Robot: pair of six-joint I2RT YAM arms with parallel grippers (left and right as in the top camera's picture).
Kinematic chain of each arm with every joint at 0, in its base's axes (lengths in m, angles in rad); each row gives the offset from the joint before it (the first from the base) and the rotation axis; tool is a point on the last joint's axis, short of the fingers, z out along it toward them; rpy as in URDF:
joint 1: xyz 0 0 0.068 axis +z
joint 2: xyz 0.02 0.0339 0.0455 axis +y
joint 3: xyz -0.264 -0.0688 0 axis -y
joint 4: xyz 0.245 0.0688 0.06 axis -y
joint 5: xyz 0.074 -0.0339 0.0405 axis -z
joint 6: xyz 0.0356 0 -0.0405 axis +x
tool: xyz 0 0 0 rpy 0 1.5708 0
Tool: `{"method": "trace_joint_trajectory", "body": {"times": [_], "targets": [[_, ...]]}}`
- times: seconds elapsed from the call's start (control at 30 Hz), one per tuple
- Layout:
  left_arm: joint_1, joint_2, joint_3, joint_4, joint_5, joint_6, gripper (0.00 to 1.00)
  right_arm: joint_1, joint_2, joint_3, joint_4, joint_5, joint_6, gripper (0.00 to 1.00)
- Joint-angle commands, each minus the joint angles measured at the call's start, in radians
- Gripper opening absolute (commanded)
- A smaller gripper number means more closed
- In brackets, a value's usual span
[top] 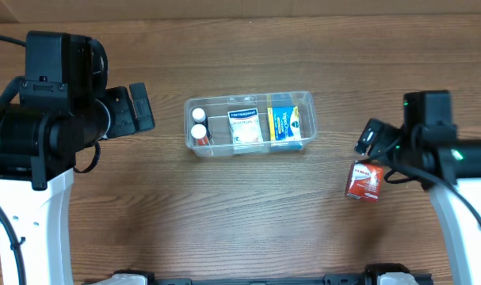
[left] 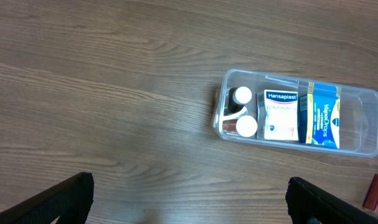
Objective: Pack container
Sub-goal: 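Move the right gripper to the red medicine box and grasp it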
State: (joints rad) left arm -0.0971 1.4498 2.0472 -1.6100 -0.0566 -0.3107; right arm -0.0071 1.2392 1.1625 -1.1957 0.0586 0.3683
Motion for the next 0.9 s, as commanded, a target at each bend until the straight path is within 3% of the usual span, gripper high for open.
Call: {"method": "trace_joint_trajectory", "body": {"times": [0.0,0.4,0.73,0.87], "targets": [[0.005,0.002,-0.004,-0.002,-0.003,0.019,1.00,-0.106,0.084,-0.119,0.075,-0.091,-0.160,1.00],[0.005,0.002,-0.004,0.000,-0.003,0.019,1.00,-0.150,0.491,-0.142,0.148,-0.192,-0.299,1.00],[0.005,0.002,-0.004,-0.001,-0.003,0.019,1.00,-0.150,0.577,-0.143,0.196,-0.192,-0.298,1.00],[0.005,0.002,-0.004,-0.001,-0.003,0.019,1.00,-0.150,0.577,-0.143,0.196,-0.192,-0.294,0.82]]}}
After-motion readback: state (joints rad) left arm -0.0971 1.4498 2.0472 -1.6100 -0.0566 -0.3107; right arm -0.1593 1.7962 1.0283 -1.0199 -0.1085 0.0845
